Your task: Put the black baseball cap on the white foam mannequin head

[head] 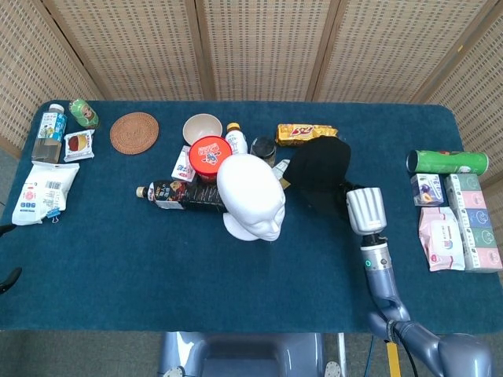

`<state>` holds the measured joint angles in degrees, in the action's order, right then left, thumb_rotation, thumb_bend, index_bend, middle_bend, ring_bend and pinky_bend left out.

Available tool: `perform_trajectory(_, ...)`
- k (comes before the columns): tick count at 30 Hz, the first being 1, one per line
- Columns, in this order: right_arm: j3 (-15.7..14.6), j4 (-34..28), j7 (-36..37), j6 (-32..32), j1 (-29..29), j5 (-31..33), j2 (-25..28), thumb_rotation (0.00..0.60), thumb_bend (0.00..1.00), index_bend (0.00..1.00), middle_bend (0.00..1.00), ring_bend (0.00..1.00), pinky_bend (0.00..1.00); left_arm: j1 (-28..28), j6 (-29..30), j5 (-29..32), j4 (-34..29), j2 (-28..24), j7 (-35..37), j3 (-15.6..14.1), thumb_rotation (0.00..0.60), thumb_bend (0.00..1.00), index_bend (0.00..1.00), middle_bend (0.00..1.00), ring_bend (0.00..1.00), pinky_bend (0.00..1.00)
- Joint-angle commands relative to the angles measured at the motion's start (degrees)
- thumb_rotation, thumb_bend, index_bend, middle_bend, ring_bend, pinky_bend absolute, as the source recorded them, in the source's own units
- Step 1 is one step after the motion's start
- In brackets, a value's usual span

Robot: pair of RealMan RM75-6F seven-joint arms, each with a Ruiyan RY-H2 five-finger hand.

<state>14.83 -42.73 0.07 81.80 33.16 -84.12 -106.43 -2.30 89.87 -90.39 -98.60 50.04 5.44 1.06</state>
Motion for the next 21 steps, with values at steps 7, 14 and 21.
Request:
perform_trajectory(7, 0.6, -2.0, 2.1, 5.3, -0.6, -1.1, 1.4, 0.6, 0.48, 0.87, 0.64, 0.79, 0.88, 0.1, 0.0, 0.0, 0.0, 0.2, 0.0, 0.0, 0.6, 0.25, 0.18, 0.04, 0.0, 0.12)
perform_trajectory(14, 1.2, -4.1, 2.5, 10.1, -0.4, -2.6, 3.0, 0.6, 0.49, 0.87, 0.64, 0.79, 0.88, -0.1, -0.2, -0.1, -0.3, 0.4, -0.3, 0.0, 0.6, 0.25, 0.18, 0.04, 0.0, 0.12)
perform_trajectory(21, 2.4, -7.8, 2.1, 14.3, -0.1, -4.1, 5.6, 0.6, 0.49, 0.87, 0.64, 0.79, 0.88, -0.3, -0.3, -0.3, -0.7, 0.5, -0.8, 0.1, 0.6, 0.25, 0.18, 0.04, 0.0, 0.12)
